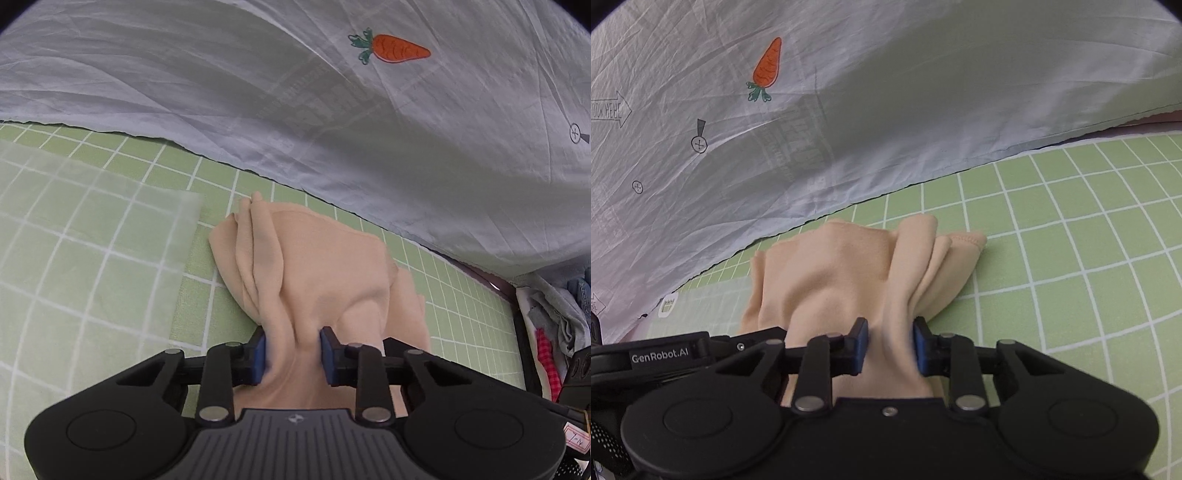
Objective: Fold clothes
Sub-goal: 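Grasp the folded beige shirt bundle with both grippers and lift it, then carry the lifted shirt with both grippers toward the clothes stack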
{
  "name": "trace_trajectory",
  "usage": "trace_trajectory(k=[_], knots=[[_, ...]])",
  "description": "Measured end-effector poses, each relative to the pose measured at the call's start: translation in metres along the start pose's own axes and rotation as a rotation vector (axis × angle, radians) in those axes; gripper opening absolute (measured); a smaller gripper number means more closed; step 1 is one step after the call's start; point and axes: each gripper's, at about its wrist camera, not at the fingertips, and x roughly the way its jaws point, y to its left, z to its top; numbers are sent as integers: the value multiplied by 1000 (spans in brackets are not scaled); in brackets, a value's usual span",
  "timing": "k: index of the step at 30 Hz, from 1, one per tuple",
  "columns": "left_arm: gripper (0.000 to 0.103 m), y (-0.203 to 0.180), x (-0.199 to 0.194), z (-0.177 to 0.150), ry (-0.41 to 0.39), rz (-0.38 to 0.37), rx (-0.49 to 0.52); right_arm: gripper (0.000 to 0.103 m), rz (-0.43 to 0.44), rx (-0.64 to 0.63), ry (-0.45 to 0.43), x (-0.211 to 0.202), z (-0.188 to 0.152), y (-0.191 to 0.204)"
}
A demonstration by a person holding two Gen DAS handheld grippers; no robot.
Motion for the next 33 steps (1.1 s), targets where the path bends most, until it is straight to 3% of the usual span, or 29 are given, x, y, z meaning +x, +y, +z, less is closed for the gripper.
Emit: trace_trajectory(k=[2, 14, 24, 33], knots=[[27, -14, -13, -9, 8, 10, 53, 18, 1, -15, 4, -12, -6, 6], [27, -84, -113, -125, 28, -46, 112, 17, -3, 24, -68, -156, -91, 9], [26, -142, -140, -220, 62, -125, 125, 15, -77, 44, -92, -255, -166, -32], [26, -184, -144, -259, 132, -224, 213, 15, -171, 167, -165, -316, -211, -62]])
